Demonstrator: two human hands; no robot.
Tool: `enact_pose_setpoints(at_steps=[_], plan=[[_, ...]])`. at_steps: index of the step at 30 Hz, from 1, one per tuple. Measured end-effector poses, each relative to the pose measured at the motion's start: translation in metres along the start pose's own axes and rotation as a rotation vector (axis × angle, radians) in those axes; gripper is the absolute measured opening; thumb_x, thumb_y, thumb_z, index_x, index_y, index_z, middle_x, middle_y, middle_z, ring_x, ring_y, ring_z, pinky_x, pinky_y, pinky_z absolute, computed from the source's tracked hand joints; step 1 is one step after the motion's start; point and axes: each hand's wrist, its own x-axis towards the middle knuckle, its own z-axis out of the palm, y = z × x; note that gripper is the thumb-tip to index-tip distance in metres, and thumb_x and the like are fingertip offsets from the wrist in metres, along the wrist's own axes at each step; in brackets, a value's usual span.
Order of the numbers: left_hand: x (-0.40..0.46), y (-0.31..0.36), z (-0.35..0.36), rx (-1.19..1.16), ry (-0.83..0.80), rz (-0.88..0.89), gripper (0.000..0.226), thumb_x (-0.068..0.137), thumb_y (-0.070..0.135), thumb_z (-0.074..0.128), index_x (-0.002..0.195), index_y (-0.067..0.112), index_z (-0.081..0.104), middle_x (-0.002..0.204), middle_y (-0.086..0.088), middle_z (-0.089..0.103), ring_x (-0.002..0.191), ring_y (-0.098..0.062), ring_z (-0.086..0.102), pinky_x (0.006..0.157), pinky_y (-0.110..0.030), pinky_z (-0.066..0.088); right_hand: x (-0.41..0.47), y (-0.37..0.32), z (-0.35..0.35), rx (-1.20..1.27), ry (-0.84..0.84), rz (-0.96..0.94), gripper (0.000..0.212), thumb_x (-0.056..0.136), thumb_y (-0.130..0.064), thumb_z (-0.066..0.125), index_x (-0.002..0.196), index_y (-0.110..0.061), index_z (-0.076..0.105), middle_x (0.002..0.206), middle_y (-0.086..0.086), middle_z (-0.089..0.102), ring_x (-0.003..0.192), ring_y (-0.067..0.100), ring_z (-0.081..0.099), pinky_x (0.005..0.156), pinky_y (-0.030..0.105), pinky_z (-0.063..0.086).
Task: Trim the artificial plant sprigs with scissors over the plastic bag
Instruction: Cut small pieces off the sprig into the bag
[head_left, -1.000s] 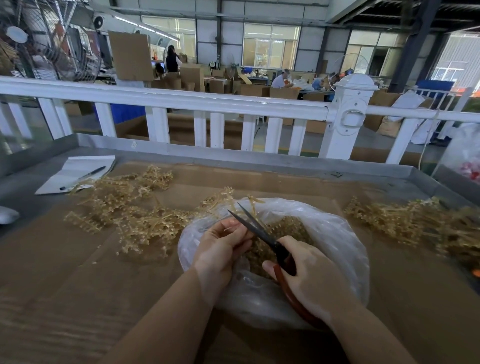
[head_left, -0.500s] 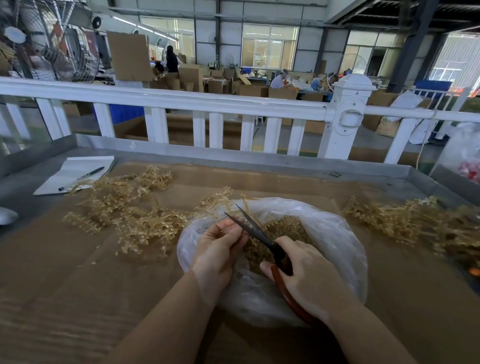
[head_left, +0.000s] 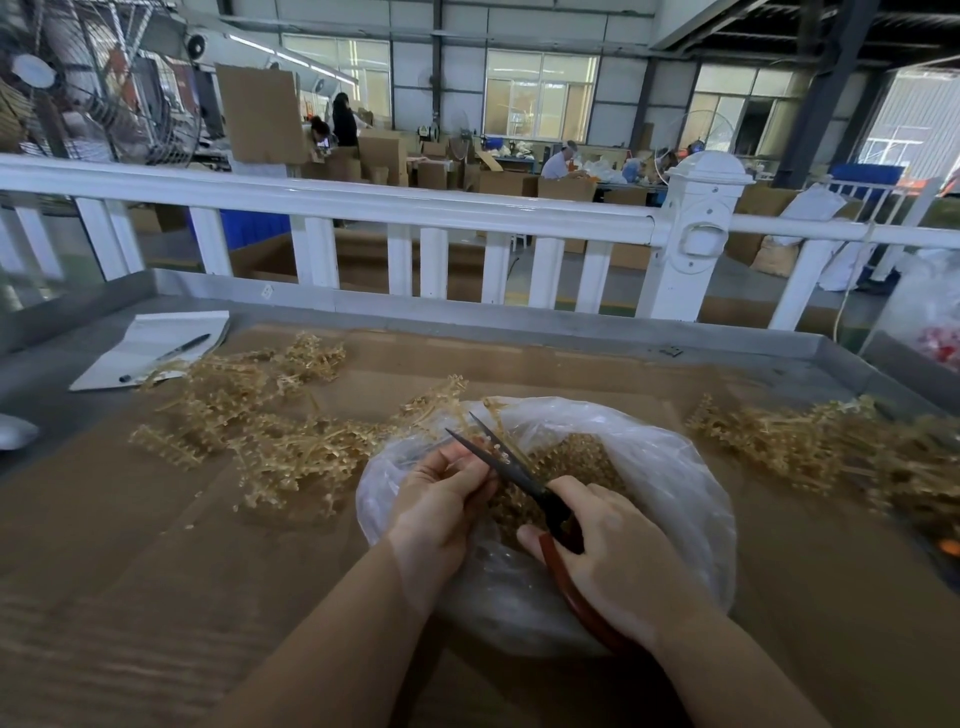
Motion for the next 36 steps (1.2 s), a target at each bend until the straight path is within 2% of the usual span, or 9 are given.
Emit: enact_pose_setpoints(at_steps=[7,11,18,24,27,36], plan=[[-0.006,0.0,0.002,0.019,-0.008,0.057,0.02,0.088,-0.01,0.051,0.081,0.006,0.06,0.058,-0.002,0.063,0.056,-0.009,0.066,0.054,-0.017,0.054,0.001,0.0,-0.006,0.033,-0.043,-0.006,0.026,0.086,-0.06,0.049,0.102,-0.038,0.048,0.088,-0.016,0.052,0.087,0.002,0.048,0.072,0.015,0.037],[-0.006,-0.001,0.002,0.025,0.014,0.072,0.018,0.087,-0.008,0.054,0.082,0.007,0.062,0.063,-0.003,0.064,0.06,-0.01,0.065,0.058,-0.02,0.054,0.001,0.002,-0.007,0.045,-0.064,-0.002,0.022,0.086,-0.059,0.05,0.098,-0.042,0.044,0.087,-0.016,0.051,0.087,0.0,0.047,0.07,0.014,0.035],[-0.006,-0.004,0.001,0.04,0.001,0.097,0.021,0.089,-0.01,0.05,0.081,0.005,0.062,0.073,-0.009,0.06,0.06,-0.01,0.065,0.054,-0.018,0.053,-0.001,0.001,-0.004,-0.013,-0.038,0.002,0.033,0.087,-0.06,0.049,0.108,-0.035,0.048,0.093,-0.013,0.052,0.093,0.007,0.047,0.078,0.02,0.04],[-0.006,-0.002,0.001,0.042,-0.005,0.084,0.024,0.088,-0.011,0.051,0.076,0.007,0.062,0.061,-0.004,0.065,0.056,-0.01,0.066,0.052,-0.018,0.052,-0.001,0.001,-0.001,-0.009,-0.018,-0.01,0.031,0.087,-0.061,0.046,0.106,-0.036,0.048,0.09,-0.015,0.05,0.087,0.003,0.048,0.072,0.013,0.034],[-0.006,-0.002,0.001,0.037,-0.013,0.082,0.023,0.088,-0.011,0.05,0.077,0.006,0.061,0.059,-0.003,0.066,0.055,-0.009,0.066,0.051,-0.017,0.052,0.001,0.002,0.0,-0.006,-0.024,-0.017,0.025,0.086,-0.061,0.047,0.097,-0.04,0.043,0.082,-0.015,0.048,0.078,0.002,0.046,0.063,0.011,0.033],[-0.006,-0.002,0.002,0.029,0.002,0.075,0.021,0.086,-0.011,0.055,0.076,0.007,0.059,0.068,-0.006,0.066,0.056,-0.009,0.066,0.053,-0.017,0.054,0.001,0.007,0.003,-0.012,0.009,-0.047,0.03,0.085,-0.063,0.05,0.089,-0.033,0.047,0.074,-0.011,0.055,0.067,0.005,0.052,0.06,0.015,0.038]])
